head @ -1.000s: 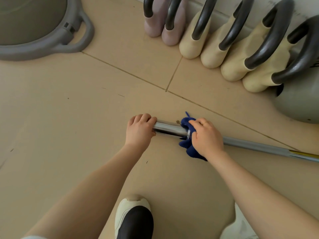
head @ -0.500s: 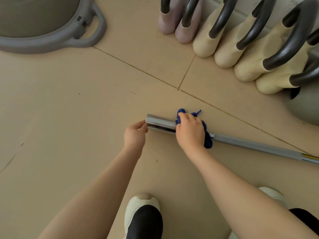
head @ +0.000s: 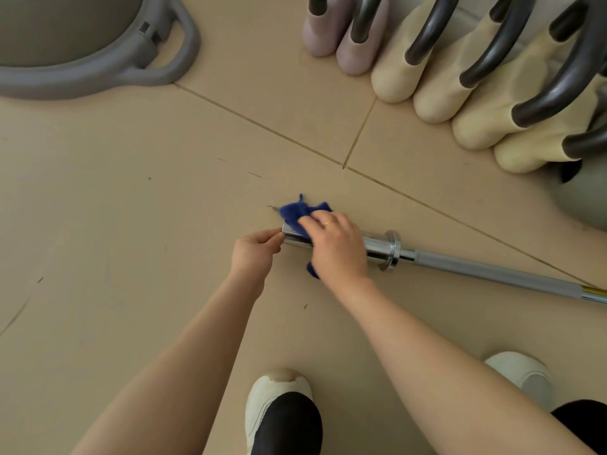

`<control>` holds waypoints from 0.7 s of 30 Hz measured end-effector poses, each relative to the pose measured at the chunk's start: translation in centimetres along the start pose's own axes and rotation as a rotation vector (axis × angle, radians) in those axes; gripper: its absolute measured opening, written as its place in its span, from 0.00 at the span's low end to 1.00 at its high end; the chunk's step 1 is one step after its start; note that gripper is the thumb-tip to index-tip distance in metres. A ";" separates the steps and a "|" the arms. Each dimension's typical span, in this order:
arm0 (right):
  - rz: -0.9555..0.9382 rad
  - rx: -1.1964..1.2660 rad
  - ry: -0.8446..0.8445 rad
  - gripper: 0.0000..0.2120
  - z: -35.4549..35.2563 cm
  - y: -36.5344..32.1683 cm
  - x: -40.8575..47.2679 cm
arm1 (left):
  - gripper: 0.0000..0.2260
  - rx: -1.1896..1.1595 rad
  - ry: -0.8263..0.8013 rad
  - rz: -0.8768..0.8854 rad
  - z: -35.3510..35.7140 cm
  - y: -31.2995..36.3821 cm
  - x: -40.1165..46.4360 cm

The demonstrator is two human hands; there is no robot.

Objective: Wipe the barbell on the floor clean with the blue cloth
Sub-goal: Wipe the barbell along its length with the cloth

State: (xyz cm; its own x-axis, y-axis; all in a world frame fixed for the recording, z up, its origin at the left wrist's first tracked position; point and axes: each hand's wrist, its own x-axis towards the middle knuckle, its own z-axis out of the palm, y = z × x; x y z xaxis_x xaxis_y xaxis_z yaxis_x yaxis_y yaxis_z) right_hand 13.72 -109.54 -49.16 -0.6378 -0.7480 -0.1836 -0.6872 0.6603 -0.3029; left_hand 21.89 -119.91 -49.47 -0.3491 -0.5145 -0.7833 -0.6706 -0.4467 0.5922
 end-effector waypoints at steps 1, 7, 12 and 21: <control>0.085 -0.013 -0.028 0.18 -0.5 1.3 -0.1 | 0.11 -0.006 0.005 0.006 0.0 0.0 0.1; 0.379 -0.076 -0.094 0.16 -1.9 5.6 -1.4 | 0.10 -0.043 -0.008 -0.013 -0.2 -0.1 0.4; 0.330 0.172 -0.026 0.19 0.0 1.3 -0.8 | 0.11 -0.042 -0.035 -0.034 -0.2 -0.4 1.0; 0.435 1.279 -0.169 0.16 -2.9 -4.3 0.9 | 0.15 -0.409 -0.109 -0.182 -0.5 0.7 0.2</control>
State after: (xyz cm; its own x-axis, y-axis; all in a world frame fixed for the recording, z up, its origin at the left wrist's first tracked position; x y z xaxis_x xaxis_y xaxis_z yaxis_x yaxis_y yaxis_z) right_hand 15.14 -112.85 -45.28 -0.6049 -0.5571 -0.5690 0.4156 0.3886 -0.8224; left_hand 21.70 -120.65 -49.10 -0.3310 -0.3304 -0.8839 -0.4215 -0.7863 0.4518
